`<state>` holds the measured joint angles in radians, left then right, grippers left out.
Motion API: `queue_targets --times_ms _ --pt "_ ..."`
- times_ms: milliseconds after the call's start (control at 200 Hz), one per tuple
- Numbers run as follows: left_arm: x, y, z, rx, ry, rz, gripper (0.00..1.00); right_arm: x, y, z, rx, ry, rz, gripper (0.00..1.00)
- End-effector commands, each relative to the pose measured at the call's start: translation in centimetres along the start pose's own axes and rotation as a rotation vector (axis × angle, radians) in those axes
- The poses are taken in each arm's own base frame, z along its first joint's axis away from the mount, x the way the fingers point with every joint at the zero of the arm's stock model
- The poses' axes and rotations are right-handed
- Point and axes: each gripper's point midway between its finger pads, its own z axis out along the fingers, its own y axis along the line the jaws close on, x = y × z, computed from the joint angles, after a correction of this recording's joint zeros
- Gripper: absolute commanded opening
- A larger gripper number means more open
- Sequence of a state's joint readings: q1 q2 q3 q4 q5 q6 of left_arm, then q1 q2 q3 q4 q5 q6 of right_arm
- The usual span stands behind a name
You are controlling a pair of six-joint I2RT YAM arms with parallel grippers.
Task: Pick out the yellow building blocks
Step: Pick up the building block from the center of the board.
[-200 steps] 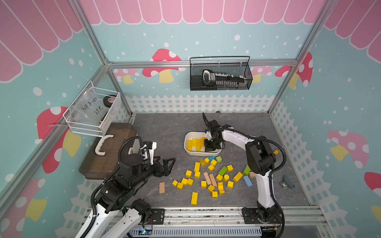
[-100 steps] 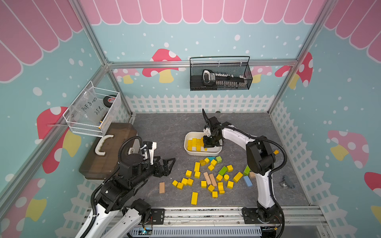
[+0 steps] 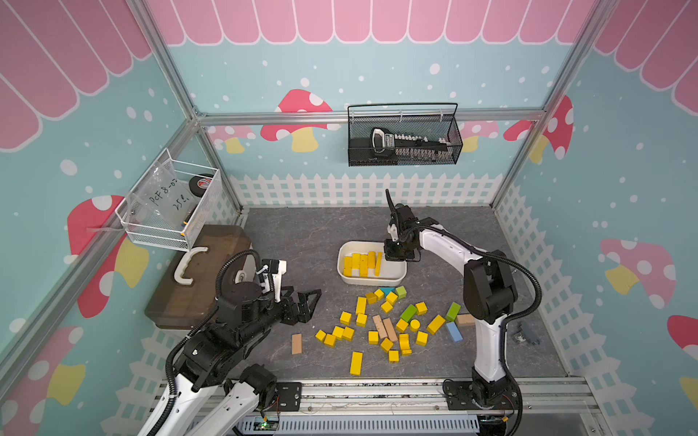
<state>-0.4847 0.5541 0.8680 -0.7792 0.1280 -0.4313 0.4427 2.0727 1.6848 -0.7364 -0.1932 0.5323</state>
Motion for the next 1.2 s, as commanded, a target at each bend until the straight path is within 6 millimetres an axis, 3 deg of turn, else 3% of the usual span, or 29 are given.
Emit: queue_targets --times_ms 0,200,380,716,1196 --pt "-0.1 0.0 0.0 0.003 -0.011 -0.003 0.99 0.0 -0.9 2.1 0.035 0.031 0.027 0.1" --pt "-0.1 0.0 0.1 0.003 -0.009 -0.001 0.99 -0.4 -0.6 4.1 0.01 0.057 0.044 0.09" --pt "-0.1 0.0 0.2 0.002 -0.004 -0.001 0.99 -1.2 -0.2 4.6 -0.004 0.051 0.046 0.1" --pt "-0.1 0.1 0.2 0.0 -0.004 -0.002 0.99 -2.0 0.4 4.9 -0.03 0.045 0.051 0.18" --pt "-0.1 0.1 0.1 -0.003 -0.008 -0.003 0.99 -2.6 1.4 3.9 -0.076 0.018 0.038 0.18"
